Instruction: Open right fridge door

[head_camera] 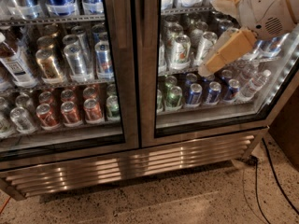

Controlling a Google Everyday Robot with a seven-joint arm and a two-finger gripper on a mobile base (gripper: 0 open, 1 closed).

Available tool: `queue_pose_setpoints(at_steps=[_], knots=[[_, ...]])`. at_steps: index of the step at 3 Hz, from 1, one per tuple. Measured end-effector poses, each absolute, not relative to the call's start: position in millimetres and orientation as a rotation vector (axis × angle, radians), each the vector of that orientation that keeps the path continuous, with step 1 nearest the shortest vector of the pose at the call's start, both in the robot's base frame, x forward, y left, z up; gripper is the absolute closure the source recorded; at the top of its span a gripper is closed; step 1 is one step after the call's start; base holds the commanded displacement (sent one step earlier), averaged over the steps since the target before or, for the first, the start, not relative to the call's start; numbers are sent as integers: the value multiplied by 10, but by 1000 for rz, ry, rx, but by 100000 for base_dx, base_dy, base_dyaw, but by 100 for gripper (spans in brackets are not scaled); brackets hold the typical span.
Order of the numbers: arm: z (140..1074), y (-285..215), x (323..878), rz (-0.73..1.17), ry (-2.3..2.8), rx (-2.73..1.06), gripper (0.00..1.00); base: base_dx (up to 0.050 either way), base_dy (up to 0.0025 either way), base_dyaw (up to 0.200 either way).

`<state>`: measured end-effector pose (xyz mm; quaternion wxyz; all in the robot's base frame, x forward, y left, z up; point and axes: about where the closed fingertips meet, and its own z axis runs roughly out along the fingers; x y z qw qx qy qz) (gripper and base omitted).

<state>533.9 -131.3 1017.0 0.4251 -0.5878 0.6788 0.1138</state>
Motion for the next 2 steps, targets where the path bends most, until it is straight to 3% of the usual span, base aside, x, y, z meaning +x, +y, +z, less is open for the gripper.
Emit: queue_pose_setpoints(at_steps=[2], knots=[[10052, -876, 5897, 637, 1576, -1527, 0, 0, 0, 0]])
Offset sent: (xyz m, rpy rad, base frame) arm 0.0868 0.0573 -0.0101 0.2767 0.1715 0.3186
